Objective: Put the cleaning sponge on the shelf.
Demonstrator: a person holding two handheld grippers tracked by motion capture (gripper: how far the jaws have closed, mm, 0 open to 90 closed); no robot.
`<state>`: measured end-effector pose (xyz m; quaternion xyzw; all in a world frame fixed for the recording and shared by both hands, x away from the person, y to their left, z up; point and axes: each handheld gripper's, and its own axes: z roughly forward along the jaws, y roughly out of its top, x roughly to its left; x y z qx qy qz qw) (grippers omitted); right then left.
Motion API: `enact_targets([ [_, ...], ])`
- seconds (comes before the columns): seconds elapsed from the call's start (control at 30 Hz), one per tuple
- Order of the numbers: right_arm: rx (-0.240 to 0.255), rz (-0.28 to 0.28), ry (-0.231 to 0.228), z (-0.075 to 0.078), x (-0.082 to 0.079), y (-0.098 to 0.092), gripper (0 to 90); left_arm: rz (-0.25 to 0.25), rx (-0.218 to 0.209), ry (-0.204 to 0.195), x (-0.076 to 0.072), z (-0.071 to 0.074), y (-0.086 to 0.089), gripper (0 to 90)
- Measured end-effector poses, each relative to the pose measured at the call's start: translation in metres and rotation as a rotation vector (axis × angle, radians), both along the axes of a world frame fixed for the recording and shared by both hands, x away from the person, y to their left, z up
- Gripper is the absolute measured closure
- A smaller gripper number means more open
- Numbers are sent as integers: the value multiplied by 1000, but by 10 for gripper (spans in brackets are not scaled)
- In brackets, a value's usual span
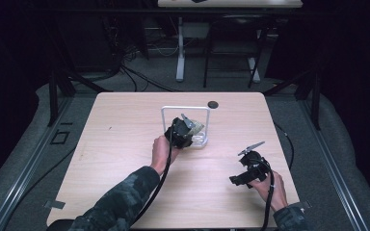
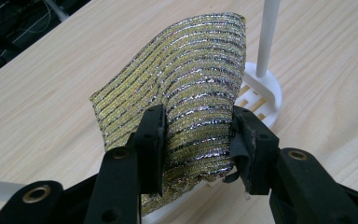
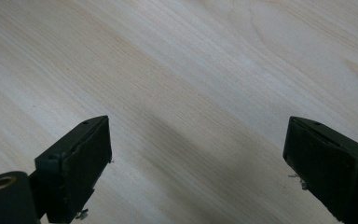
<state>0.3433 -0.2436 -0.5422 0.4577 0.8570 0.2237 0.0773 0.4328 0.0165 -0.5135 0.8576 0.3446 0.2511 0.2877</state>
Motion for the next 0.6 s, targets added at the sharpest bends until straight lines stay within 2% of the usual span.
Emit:
enact_targets([
  [0.6,0,-1,3,0,-1,1,73,18,-4,27,12,-17,-11,572],
])
